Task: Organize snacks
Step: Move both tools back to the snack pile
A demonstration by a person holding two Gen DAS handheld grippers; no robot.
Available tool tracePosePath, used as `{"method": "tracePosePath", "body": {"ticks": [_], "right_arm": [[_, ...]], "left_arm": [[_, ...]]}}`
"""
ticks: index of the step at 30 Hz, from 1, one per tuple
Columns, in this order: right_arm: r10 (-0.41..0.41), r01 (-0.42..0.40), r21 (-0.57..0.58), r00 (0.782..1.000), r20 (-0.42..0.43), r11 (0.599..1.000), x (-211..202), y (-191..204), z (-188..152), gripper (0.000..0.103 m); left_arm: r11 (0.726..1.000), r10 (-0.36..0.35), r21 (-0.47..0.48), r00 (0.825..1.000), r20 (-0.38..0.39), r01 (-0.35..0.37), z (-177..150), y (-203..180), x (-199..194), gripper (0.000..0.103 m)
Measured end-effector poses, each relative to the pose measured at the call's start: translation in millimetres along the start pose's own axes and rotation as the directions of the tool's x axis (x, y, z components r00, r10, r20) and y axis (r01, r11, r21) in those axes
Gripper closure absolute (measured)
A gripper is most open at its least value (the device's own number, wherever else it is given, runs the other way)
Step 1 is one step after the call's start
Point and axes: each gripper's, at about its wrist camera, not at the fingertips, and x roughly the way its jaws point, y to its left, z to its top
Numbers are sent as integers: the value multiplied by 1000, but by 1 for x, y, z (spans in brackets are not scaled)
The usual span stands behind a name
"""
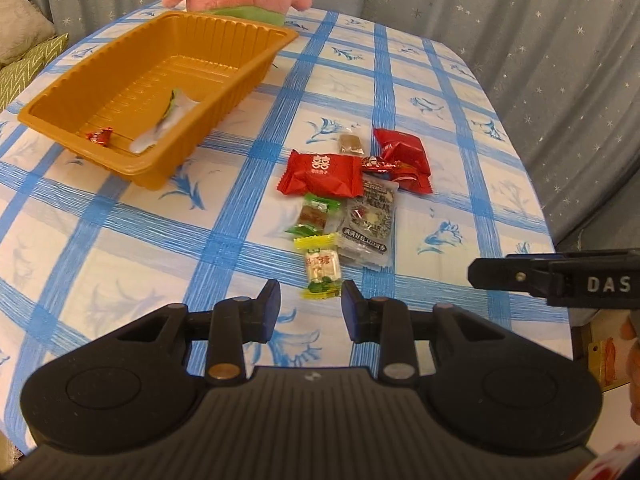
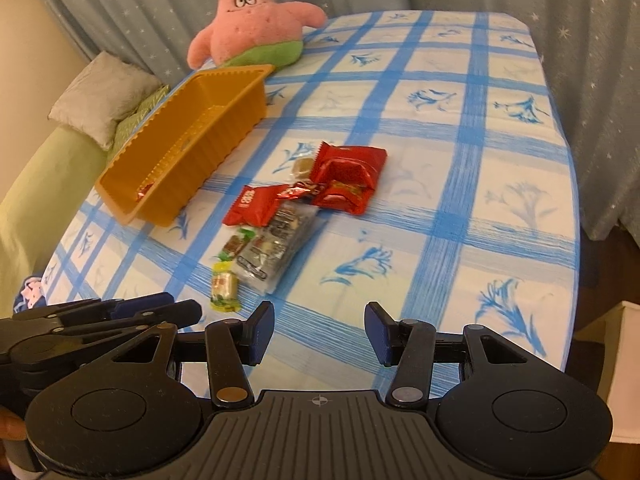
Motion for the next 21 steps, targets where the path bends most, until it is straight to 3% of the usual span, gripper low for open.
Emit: {"method": "tracePosePath", "body": {"ticks": [21], "right_arm": [[-18,19,61,1000,-11,998,6,-22,7,53]], "left_arm": [[1000,12,17,1000,-29,-12,17,-7,41,72]]}}
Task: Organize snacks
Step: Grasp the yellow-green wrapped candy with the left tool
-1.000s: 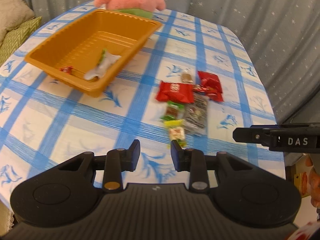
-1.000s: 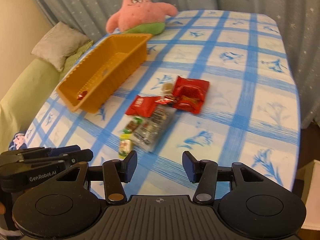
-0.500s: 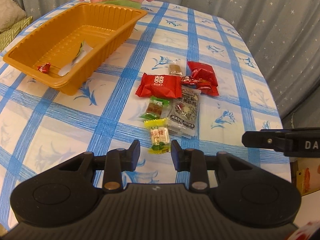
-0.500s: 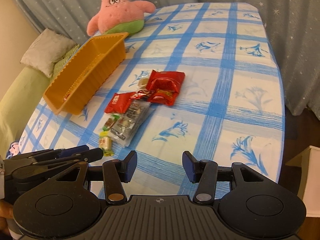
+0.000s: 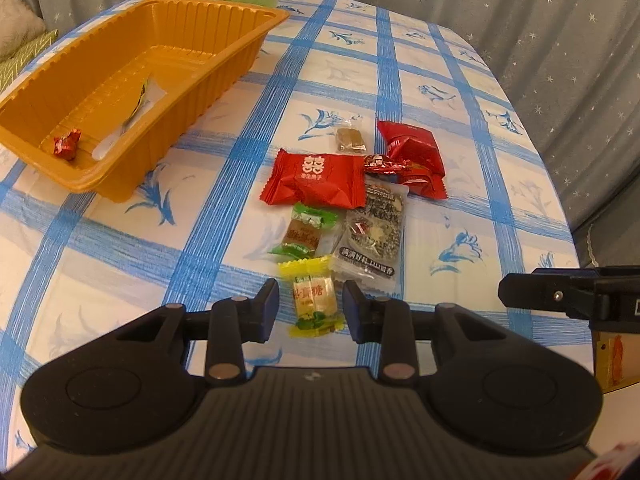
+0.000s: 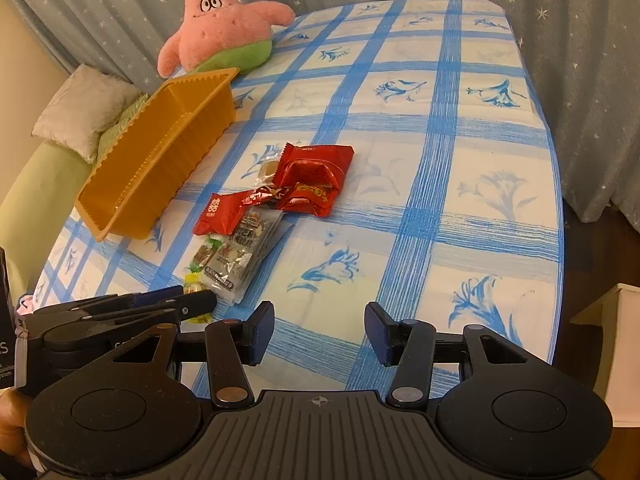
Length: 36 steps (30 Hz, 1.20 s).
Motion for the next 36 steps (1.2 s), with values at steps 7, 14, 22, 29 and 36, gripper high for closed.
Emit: {"method": "tracePosePath", "body": {"ticks": [7,14,22,29,36], "right_arm": [[2,-2,2,1000,-7,1000,3,-1,1,53],[11,-11,-7,1000,-13,1000,8,3,2,53],[20,-20,-20,1000,-18,1000,12,6,4,53],[17,-16,-76,1000,18,997,16,3,15,53],[32,-9,-244,995,91,970,26,-6,52,53]], "left_arm": [[1000,-3,14,1000,8,3,0,1,1,74],[1000,-2,19,1000,11,2,-4,5,-1,81],[1000,2,31,1000,19,-2,-8,10,-7,84],[999,35,15,999,42,-35,-9,22,-22,84],[991,114,-77,992,52,-110,-11,54,-36,84]]}}
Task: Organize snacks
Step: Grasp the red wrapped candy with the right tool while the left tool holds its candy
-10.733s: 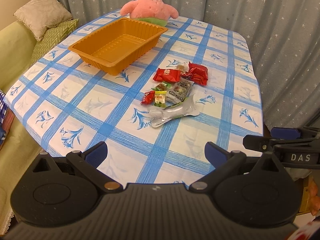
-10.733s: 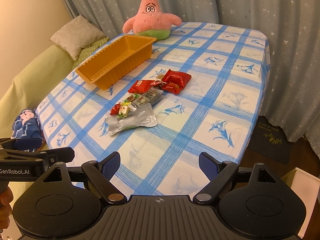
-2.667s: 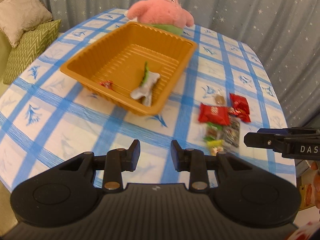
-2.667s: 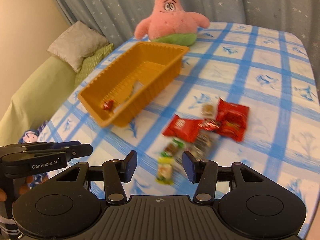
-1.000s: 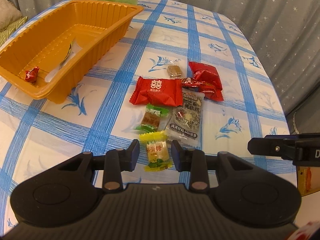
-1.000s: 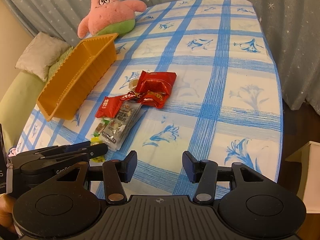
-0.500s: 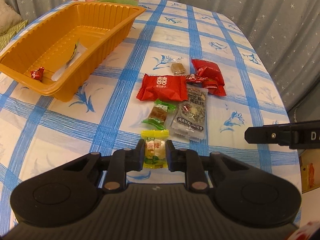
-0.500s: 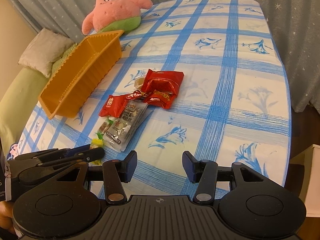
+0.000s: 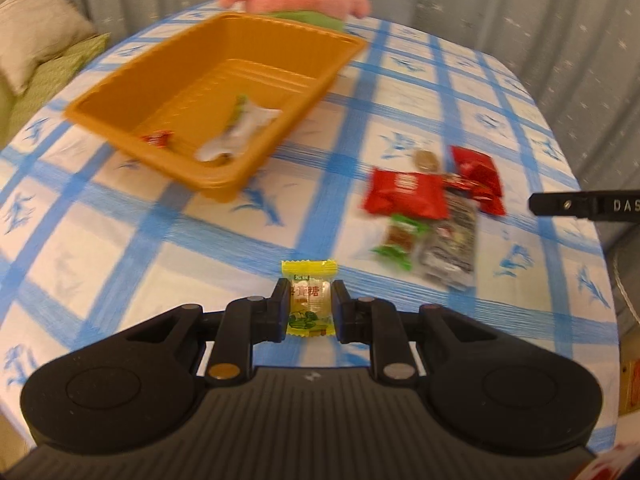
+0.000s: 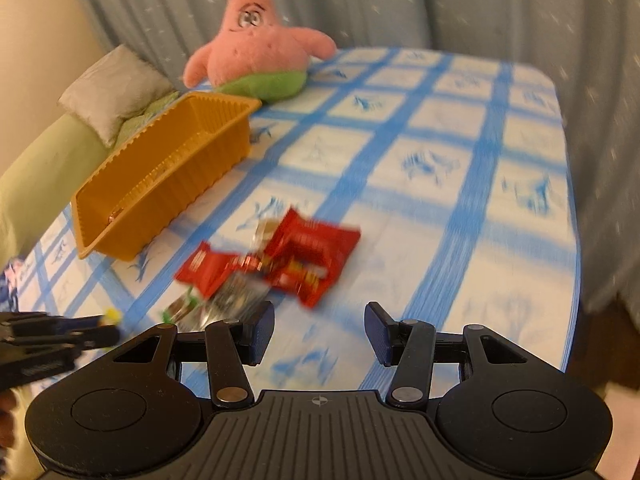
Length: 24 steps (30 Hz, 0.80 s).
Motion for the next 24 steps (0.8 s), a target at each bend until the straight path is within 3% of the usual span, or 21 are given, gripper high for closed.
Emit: {"method": "tracePosePath", "body": {"ticks": [8,17,24], "right_arm": [[39,-38,-218,999,-1,975,32,-3,30,53],[62,-83,-456,996,-60,886,68,11,37,53],[83,-131,-531,990,-112,837,86,16,42,53]], "left_arm": [[994,74,-86,997,1,-74,-2,31,-8,84],[983,119,-140,993,-9,-119,-5,47,-12,84],[975,148,-165,989,-15,-149,-5,57,-14,84]]}}
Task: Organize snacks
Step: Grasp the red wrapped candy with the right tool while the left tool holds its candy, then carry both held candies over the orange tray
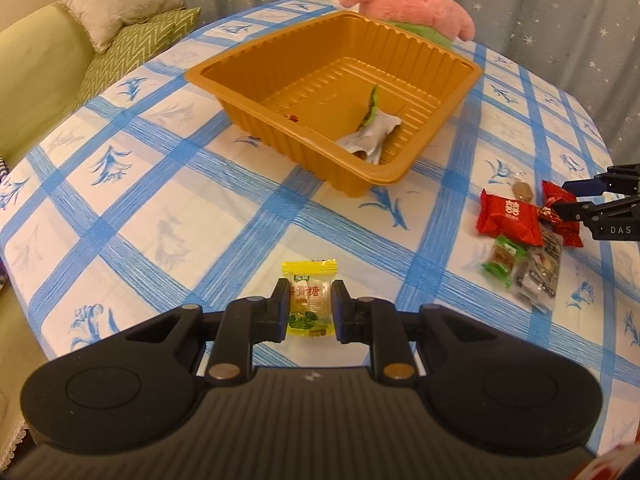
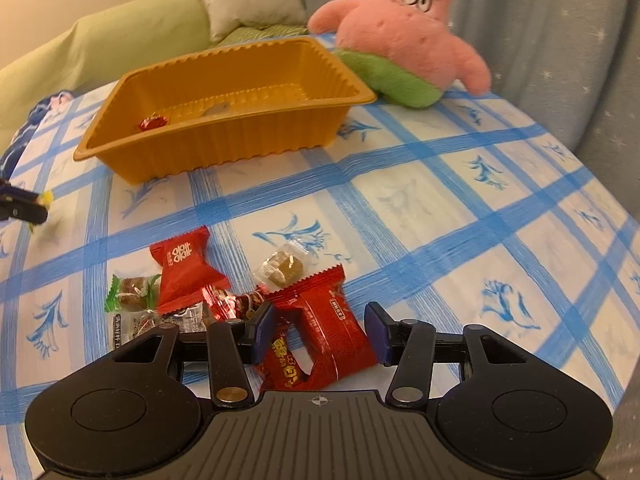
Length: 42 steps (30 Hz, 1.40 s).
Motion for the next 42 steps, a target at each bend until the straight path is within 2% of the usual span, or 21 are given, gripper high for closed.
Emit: {"method": "tracePosePath", "body": {"ticks": [2,3,4,9,14,23,33,42], "right_arm": [[8,-8,1,1000,-8,1000,2,-2,2,57],[11,-11,8,1000,-13,1000,3,-3,2,63],[15,-15,14,1000,-20,1000,4,-5,3,76],[4,-2,51,1000,-30,999,1,-10,4,78],[4,-8,162,1000,21,987,-15,-18,7,79],[24,-45,250,996,86,967,-45,3,27,79],[111,-152,256,980,167,955,-50,46,75,79],[126,-176,249,971,202,953,-25,70,125,79]], "left_arm": [[1000,6,-5,1000,1,-6,1,2,-1,84],[1000,9,-6,1000,2,-9,1,4,-1,84],[1000,11,-8,1000,2,-11,2,5,-1,84],[1000,20,-9,1000,11,-20,5,10,-3,84],[1000,24,-10,999,28,-24,10,17,-11,84],[1000,-6,15,996,91,5,34,20,-39,84],[994,-71,90,981,178,56,81,7,-43,84],[987,-100,142,978,184,74,126,0,-17,84]]}}
